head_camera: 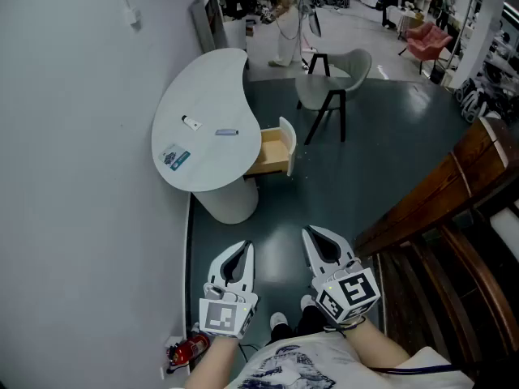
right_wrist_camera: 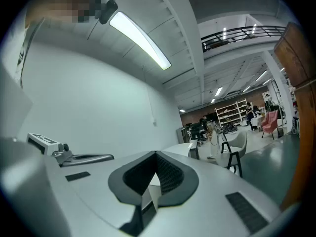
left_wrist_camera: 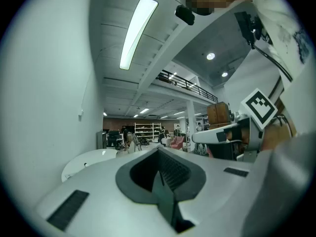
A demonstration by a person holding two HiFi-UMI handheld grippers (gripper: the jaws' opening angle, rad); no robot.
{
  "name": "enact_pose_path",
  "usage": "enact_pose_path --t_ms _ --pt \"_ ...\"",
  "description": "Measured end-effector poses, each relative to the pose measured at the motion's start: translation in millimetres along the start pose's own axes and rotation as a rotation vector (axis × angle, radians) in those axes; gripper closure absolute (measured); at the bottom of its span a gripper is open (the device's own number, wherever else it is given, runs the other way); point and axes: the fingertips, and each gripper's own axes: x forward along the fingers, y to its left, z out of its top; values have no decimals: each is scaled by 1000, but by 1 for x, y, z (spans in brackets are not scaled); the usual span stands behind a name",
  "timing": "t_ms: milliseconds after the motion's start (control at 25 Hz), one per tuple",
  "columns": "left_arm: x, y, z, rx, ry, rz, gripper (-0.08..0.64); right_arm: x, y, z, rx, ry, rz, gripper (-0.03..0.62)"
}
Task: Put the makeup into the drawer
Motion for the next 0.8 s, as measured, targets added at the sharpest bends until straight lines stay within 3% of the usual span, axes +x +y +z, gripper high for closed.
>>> enact_pose_path --t_ms 320,800 --pt "-9 -23 10 15 1 28 525 -27 1 13 -9 -20 16 572" --pt "30 -70 11 31 1 62 525 -50 -55 20 16 -13 75 572"
